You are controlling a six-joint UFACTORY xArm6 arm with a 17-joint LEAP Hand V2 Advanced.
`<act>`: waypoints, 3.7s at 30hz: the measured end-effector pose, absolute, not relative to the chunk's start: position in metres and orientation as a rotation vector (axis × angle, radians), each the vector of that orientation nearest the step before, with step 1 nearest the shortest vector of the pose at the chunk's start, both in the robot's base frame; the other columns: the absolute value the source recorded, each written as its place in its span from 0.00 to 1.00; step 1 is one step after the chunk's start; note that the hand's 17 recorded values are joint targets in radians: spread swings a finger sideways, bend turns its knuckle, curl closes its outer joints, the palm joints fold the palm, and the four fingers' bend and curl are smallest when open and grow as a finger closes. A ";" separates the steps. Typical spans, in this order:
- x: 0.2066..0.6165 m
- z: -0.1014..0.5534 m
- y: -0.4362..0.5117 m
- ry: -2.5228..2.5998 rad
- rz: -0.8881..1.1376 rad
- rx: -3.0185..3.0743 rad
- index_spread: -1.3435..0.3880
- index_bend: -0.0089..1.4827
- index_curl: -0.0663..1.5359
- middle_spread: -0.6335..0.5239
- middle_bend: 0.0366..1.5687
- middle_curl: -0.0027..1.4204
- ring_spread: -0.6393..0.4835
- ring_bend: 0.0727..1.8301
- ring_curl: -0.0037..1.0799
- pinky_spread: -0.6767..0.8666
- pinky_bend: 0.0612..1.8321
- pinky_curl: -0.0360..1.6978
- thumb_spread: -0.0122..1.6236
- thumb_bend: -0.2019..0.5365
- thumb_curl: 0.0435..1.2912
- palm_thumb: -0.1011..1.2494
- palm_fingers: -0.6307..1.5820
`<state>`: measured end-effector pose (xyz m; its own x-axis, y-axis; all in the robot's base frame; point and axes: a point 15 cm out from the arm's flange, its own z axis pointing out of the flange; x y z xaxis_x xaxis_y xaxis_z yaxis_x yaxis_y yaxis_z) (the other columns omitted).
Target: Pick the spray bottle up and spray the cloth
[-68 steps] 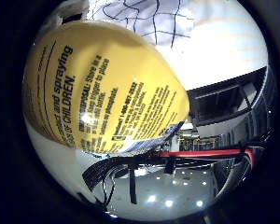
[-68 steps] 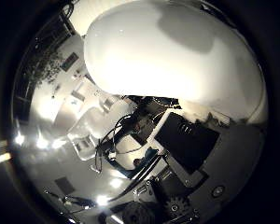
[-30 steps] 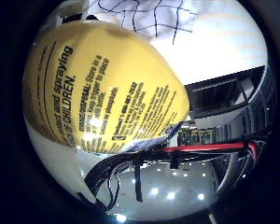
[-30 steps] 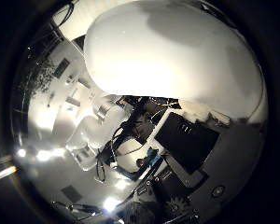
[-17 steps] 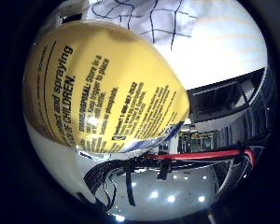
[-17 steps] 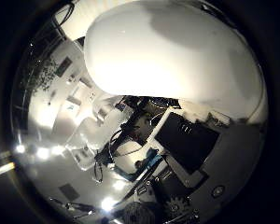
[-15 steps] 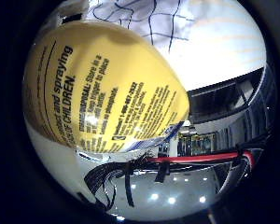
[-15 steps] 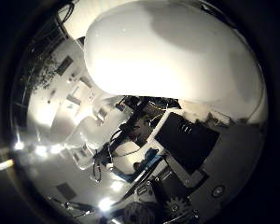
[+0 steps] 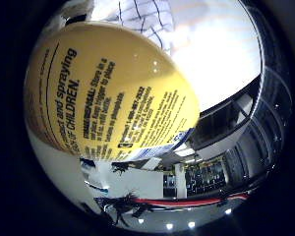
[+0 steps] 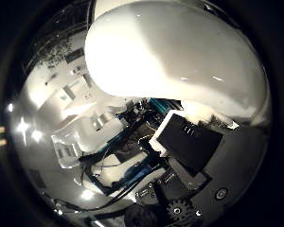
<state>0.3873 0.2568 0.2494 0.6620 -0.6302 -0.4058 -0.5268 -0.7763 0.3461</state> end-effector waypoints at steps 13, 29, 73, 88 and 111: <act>0.401 0.296 0.370 -1.024 -1.101 3.070 0.66 0.82 0.54 0.46 0.90 0.51 0.40 0.75 0.71 0.34 0.51 0.92 0.23 0.24 0.74 0.83 0.80; 0.443 0.331 0.468 -1.244 -1.659 3.309 0.67 0.83 0.53 0.47 0.90 0.52 0.40 0.75 0.71 0.34 0.51 0.90 0.21 0.24 0.74 0.83 0.80; 0.479 0.144 0.516 -1.671 -2.053 3.095 0.67 0.83 0.53 0.47 0.90 0.52 0.41 0.76 0.71 0.34 0.51 0.90 0.19 0.25 0.75 0.84 0.80; 0.481 0.125 0.510 -1.719 -2.046 3.052 0.67 0.81 0.53 0.47 0.90 0.51 0.40 0.75 0.71 0.33 0.52 0.90 0.22 0.23 0.74 0.81 0.79; 0.477 0.114 0.507 -1.697 -2.039 3.045 0.58 0.37 0.54 0.46 0.69 0.43 0.41 0.65 0.53 0.21 0.54 0.52 0.37 0.22 0.55 0.69 0.78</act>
